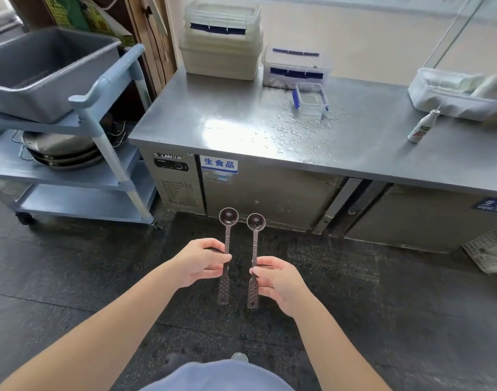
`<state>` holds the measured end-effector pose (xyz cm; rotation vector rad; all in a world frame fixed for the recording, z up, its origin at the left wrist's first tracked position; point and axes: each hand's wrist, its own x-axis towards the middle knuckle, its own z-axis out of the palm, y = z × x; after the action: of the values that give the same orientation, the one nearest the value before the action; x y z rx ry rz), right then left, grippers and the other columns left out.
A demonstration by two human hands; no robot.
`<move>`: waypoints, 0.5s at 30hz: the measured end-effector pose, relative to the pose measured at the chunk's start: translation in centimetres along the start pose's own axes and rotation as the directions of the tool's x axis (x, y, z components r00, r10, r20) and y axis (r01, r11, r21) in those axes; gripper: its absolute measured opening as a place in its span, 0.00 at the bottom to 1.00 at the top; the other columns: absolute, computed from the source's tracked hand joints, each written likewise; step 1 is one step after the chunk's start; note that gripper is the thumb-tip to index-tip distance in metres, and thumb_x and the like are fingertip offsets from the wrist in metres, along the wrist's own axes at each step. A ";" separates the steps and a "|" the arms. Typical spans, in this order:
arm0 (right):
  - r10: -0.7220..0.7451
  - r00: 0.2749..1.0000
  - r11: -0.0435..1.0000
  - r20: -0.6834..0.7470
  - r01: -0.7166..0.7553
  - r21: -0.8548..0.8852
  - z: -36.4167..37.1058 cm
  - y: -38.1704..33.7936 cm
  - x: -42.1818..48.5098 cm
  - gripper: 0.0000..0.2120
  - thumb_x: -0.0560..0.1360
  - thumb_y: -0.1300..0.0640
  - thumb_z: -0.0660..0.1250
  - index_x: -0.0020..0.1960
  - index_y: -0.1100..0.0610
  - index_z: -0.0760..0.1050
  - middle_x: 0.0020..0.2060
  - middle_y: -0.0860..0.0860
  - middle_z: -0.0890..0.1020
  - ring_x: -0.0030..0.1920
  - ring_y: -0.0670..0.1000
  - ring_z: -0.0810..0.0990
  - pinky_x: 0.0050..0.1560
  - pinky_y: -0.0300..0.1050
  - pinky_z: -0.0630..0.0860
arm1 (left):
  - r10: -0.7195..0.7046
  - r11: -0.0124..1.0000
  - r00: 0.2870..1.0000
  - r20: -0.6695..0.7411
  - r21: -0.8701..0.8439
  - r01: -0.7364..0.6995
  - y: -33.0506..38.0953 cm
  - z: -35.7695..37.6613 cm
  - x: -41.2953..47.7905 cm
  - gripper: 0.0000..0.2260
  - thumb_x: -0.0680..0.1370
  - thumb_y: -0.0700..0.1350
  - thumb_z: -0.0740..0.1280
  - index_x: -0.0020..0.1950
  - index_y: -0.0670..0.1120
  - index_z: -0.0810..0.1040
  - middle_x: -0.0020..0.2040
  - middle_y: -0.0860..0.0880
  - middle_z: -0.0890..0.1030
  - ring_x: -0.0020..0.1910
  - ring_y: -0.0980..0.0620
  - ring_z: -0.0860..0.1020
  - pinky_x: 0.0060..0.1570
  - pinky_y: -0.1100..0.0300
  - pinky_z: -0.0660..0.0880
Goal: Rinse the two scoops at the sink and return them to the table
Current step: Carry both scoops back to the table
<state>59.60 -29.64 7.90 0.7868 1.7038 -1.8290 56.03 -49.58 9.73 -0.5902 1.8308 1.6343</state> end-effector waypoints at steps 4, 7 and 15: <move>0.032 0.999 0.999 -0.032 -0.032 -0.007 -1.4 -1.5 2.5 0.10 0.72 0.64 0.74 0.50 0.53 0.81 0.46 0.54 0.86 0.46 0.54 0.86 0.38 0.43 0.83 | -0.016 1.000 1.000 0.006 0.019 0.016 1.8 1.7 2.6 0.08 0.72 0.37 0.75 0.48 0.44 0.80 0.51 0.40 0.83 0.48 0.44 0.84 0.45 0.54 0.83; 0.037 0.999 0.999 -0.024 -0.037 -0.006 -1.6 -2.8 4.5 0.09 0.71 0.64 0.74 0.49 0.52 0.82 0.45 0.53 0.86 0.44 0.52 0.87 0.35 0.41 0.81 | -0.037 0.999 0.999 0.023 0.026 0.036 3.2 1.8 4.8 0.07 0.72 0.38 0.76 0.47 0.44 0.80 0.48 0.41 0.84 0.45 0.45 0.85 0.41 0.56 0.83; -0.001 0.999 1.000 -0.048 0.002 0.030 -1.6 -8.6 10.7 0.08 0.72 0.64 0.73 0.49 0.53 0.82 0.43 0.53 0.86 0.40 0.50 0.87 0.34 0.39 0.81 | -0.045 0.996 0.998 0.045 0.081 0.041 9.4 0.6 12.2 0.07 0.72 0.37 0.75 0.47 0.44 0.80 0.49 0.41 0.83 0.47 0.45 0.85 0.46 0.54 0.83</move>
<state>46.10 -27.22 6.18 0.8480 1.7106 -1.8545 40.99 -46.86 7.95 -0.5482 1.8282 1.5261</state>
